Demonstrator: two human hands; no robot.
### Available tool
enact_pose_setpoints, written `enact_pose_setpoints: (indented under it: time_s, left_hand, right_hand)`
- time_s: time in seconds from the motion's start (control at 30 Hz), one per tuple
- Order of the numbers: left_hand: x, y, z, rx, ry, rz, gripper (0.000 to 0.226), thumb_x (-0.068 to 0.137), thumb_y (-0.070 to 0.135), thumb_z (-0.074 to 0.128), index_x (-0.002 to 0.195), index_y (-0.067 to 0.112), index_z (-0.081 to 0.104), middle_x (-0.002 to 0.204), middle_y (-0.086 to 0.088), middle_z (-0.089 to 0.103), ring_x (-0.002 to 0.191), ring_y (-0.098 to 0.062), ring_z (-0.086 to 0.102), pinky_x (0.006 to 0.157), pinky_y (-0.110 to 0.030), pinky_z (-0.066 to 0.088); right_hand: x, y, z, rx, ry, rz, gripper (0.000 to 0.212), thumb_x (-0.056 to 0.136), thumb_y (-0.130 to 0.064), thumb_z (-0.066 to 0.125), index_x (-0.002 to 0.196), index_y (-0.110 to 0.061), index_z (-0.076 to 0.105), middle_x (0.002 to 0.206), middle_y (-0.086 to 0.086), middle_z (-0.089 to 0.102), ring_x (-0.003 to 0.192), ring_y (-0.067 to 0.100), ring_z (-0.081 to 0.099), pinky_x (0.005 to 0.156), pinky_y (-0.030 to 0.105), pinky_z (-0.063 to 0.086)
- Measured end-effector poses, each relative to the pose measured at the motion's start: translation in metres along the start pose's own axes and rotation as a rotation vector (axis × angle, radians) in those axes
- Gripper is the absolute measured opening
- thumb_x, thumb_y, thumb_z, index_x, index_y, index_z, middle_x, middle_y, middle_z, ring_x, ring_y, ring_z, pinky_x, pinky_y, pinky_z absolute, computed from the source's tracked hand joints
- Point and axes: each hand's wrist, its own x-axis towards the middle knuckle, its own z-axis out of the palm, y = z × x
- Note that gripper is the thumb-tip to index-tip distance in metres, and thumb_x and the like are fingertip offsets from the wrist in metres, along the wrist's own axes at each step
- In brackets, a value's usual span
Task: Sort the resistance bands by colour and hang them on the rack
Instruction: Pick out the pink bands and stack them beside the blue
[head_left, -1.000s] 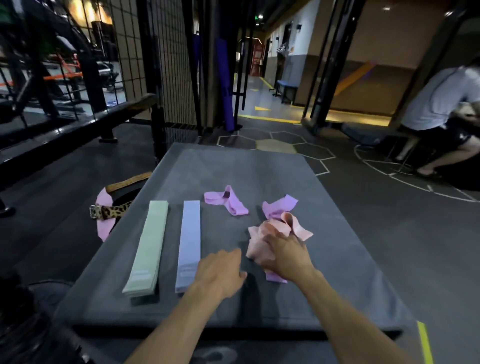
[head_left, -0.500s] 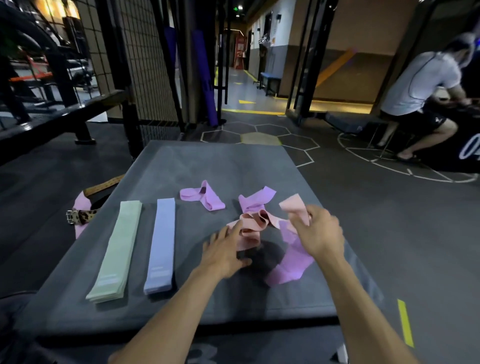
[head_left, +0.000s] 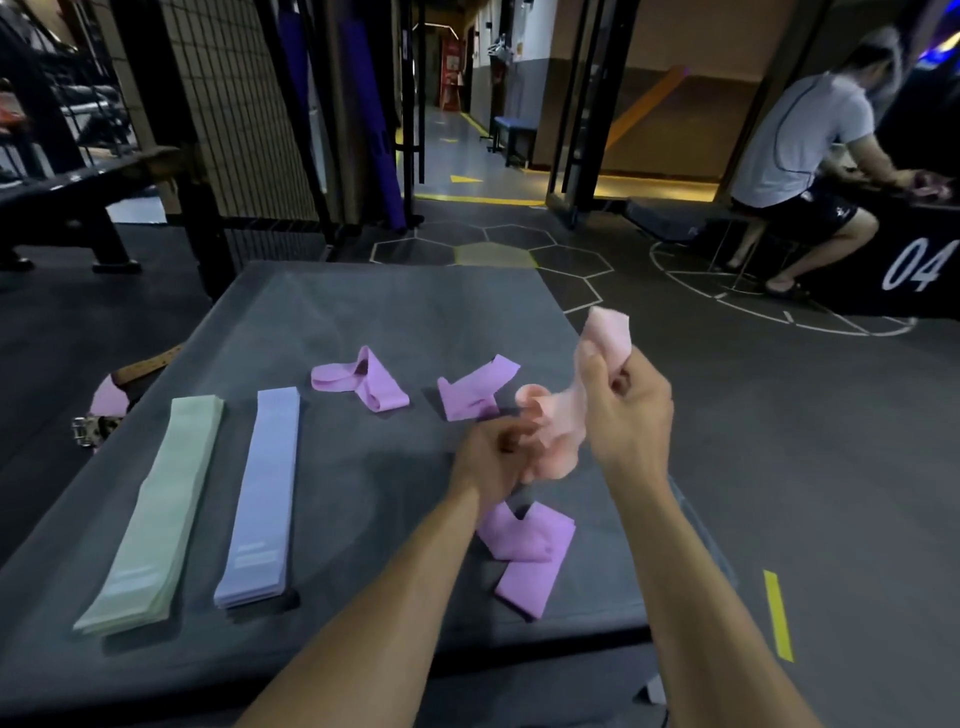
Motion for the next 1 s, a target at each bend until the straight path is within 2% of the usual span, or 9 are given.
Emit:
enact_pose_setpoints:
  time_s: [0.1, 0.17, 0.23, 0.4, 0.5, 0.6, 0.73, 0.83, 1.0]
  left_hand:
    - [-0.004, -0.007, 0.019, 0.195, -0.179, 0.143, 0.013, 0.095, 0.001, 0.062, 0.091, 0.013, 0.064, 0.075, 0.002, 0.062, 0.061, -0.003, 0.064, 0.063, -0.014, 0.050]
    - [-0.003, -0.016, 0.016, 0.461, -0.157, 0.339, 0.020, 0.086, 0.005, 0.064, 0.079, 0.023, 0.060, 0.071, 0.000, 0.061, 0.068, -0.017, 0.059, 0.068, -0.024, 0.048]
    - [0.004, -0.023, 0.005, 0.600, -0.061, 0.434, 0.016, 0.080, 0.009, 0.062, 0.080, 0.024, 0.065, 0.074, 0.003, 0.066, 0.067, -0.008, 0.055, 0.067, -0.022, 0.046]
    - [-0.028, 0.020, -0.025, 0.076, -0.155, 0.200, 0.019, 0.102, 0.006, 0.051, 0.104, 0.010, 0.070, 0.090, 0.001, 0.066, 0.073, -0.003, 0.060, 0.070, -0.020, 0.051]
    - [-0.062, 0.038, -0.047, -0.214, -0.321, -0.132, 0.050, 0.102, 0.051, 0.048, 0.126, 0.012, 0.065, 0.116, -0.008, 0.068, 0.103, -0.025, 0.066, 0.098, -0.038, 0.053]
    - [-0.092, 0.041, -0.072, -0.262, -0.661, -0.192, 0.083, 0.095, 0.076, 0.029, 0.138, 0.012, 0.057, 0.128, -0.025, 0.061, 0.116, -0.043, 0.056, 0.105, -0.053, 0.044]
    - [-0.131, 0.048, -0.096, -0.105, -0.618, -0.181, 0.053, 0.093, 0.056, 0.055, 0.118, 0.010, 0.060, 0.108, -0.020, 0.070, 0.090, -0.035, 0.068, 0.093, -0.052, 0.050]
    - [-0.147, 0.045, -0.112, -0.019, -0.580, -0.197, 0.048, 0.087, 0.035, 0.071, 0.122, 0.009, 0.051, 0.110, -0.021, 0.071, 0.082, -0.031, 0.069, 0.073, -0.039, 0.056]
    - [-0.149, 0.037, -0.131, 0.142, -0.459, -0.175, 0.021, 0.093, 0.017, 0.069, 0.113, 0.014, 0.062, 0.107, -0.006, 0.074, 0.094, -0.020, 0.070, 0.074, -0.034, 0.056]
  right_hand:
    - [0.000, -0.009, -0.002, 0.124, -0.018, -0.014, 0.031, 0.099, -0.032, 0.060, 0.072, -0.017, 0.060, 0.068, 0.000, 0.062, 0.064, 0.013, 0.059, 0.060, 0.029, 0.046]
    - [-0.003, -0.016, -0.004, 0.198, -0.041, 0.021, 0.024, 0.100, -0.034, 0.060, 0.084, -0.018, 0.069, 0.082, 0.005, 0.074, 0.080, 0.021, 0.072, 0.068, 0.039, 0.056]
    - [-0.007, -0.025, -0.006, 0.309, -0.078, 0.061, 0.023, 0.101, -0.034, 0.059, 0.092, -0.017, 0.071, 0.083, 0.007, 0.075, 0.081, 0.025, 0.074, 0.069, 0.040, 0.059]
    - [-0.018, -0.051, -0.012, 0.607, -0.188, 0.218, 0.037, 0.102, -0.038, 0.055, 0.109, -0.004, 0.067, 0.092, 0.013, 0.075, 0.088, 0.031, 0.074, 0.080, 0.044, 0.062]
    - [-0.030, -0.059, -0.008, 0.722, -0.267, 0.353, 0.042, 0.097, -0.043, 0.058, 0.113, -0.005, 0.065, 0.099, 0.014, 0.074, 0.099, 0.032, 0.073, 0.093, 0.050, 0.057]
    - [-0.038, -0.066, 0.004, 0.815, -0.220, 0.496, 0.044, 0.095, -0.046, 0.063, 0.109, -0.004, 0.065, 0.095, 0.013, 0.073, 0.092, 0.030, 0.074, 0.090, 0.048, 0.059]
    - [-0.038, -0.058, 0.018, 0.818, -0.188, 0.615, 0.034, 0.095, -0.045, 0.065, 0.092, -0.011, 0.064, 0.079, 0.007, 0.067, 0.070, 0.022, 0.069, 0.070, 0.038, 0.061]
    - [-0.038, -0.055, 0.027, 0.613, -0.162, 0.690, 0.037, 0.090, -0.050, 0.063, 0.083, -0.014, 0.063, 0.072, 0.004, 0.065, 0.060, 0.023, 0.064, 0.047, 0.024, 0.051]
    - [-0.045, -0.051, 0.034, 0.644, -0.163, 0.695, 0.030, 0.097, -0.030, 0.059, 0.117, -0.008, 0.063, 0.091, 0.011, 0.076, 0.087, 0.030, 0.074, 0.067, 0.032, 0.056]
